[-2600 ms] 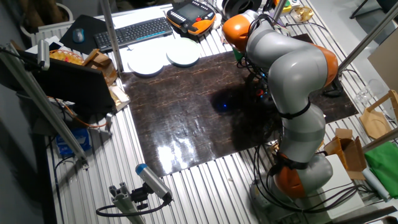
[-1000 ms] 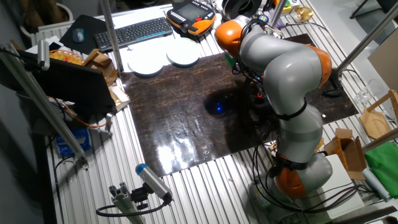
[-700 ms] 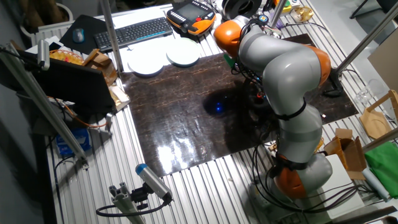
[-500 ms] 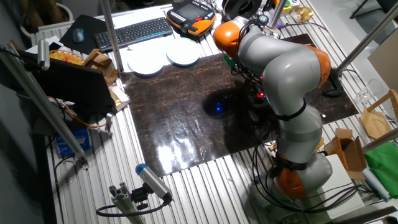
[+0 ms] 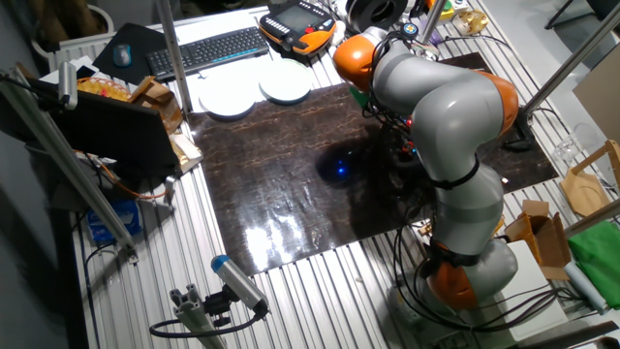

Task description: Rotate the steering wheel 90 degrees counterclockwise

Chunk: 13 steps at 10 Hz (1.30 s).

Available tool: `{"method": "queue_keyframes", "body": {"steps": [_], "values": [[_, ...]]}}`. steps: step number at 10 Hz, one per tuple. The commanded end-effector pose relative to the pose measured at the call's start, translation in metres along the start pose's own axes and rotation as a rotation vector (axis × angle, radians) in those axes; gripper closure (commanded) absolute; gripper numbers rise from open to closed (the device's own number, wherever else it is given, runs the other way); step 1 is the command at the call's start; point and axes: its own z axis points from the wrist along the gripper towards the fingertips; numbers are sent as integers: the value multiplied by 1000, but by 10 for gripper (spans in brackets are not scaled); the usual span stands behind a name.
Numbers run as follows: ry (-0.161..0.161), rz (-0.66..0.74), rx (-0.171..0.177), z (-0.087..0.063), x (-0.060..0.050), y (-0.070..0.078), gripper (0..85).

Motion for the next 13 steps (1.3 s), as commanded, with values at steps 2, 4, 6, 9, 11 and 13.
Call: {"method": "queue_keyframes", "body": {"steps": [2, 4, 6, 9, 11, 13], "values": [[4, -3, -4, 5, -2, 0, 10], [9, -9, -4, 9, 0, 1, 90], [5, -34, -7, 14, 3, 1, 180], [-6, -57, -5, 18, 4, 0, 267], [-4, -69, -5, 19, 5, 0, 337], [-1, -83, -5, 20, 6, -1, 517]]}}
